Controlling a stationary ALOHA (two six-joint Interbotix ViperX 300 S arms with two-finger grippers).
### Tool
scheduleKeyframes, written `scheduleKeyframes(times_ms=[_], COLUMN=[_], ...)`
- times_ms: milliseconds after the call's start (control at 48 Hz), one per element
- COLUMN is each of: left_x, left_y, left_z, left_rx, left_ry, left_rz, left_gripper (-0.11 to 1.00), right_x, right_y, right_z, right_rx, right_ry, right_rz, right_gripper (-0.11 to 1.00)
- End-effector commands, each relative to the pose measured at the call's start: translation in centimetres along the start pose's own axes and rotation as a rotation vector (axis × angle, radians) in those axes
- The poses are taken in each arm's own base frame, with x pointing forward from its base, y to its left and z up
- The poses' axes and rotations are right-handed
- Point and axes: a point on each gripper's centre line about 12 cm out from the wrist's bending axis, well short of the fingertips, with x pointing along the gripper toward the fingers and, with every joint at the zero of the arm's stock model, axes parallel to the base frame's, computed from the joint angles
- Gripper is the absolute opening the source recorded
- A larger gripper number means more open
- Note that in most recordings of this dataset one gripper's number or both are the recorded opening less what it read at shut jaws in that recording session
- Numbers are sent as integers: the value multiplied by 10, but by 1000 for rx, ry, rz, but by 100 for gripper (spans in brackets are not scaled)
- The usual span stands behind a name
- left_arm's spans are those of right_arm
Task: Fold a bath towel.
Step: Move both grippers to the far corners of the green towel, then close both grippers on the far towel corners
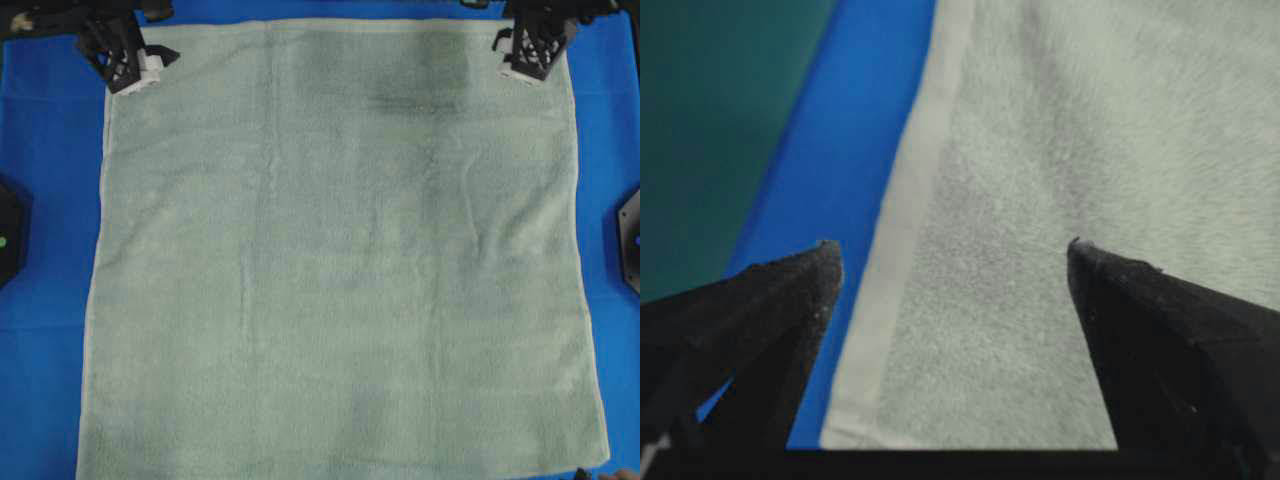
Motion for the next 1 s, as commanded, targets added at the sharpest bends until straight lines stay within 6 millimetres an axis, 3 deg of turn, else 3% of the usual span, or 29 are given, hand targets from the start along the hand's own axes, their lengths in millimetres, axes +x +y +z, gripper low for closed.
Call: scheduleKeyframes(times_ms=[0,271,458,604,708,874,916,979], left_x=[13,48,63,63,62,62,61,61], left_y=[7,22,15,8,1,-4,-5,-5], left_z=[4,-3,-16,-22,-24,-26,-27,-28], left_rx=[0,-34,-38,-45,-29,-26,-25,-26], left_ry=[3,48,111,158,190,208,211,212], left_rz=[8,13,-20,-48,-73,-88,-90,-90], left_gripper=[88,88,87,84,62,14,6,5], right_x=[11,42,60,66,66,66,66,65], right_y=[-12,-31,-35,-31,-28,-22,-20,-15], right_z=[2,-10,-23,-29,-31,-33,-33,-32], right_rx=[14,46,68,72,71,63,58,52], right_ry=[-10,-1,35,58,83,114,118,117], right_rz=[-16,-37,-26,-8,7,28,33,40], right_gripper=[59,59,59,58,48,6,6,6])
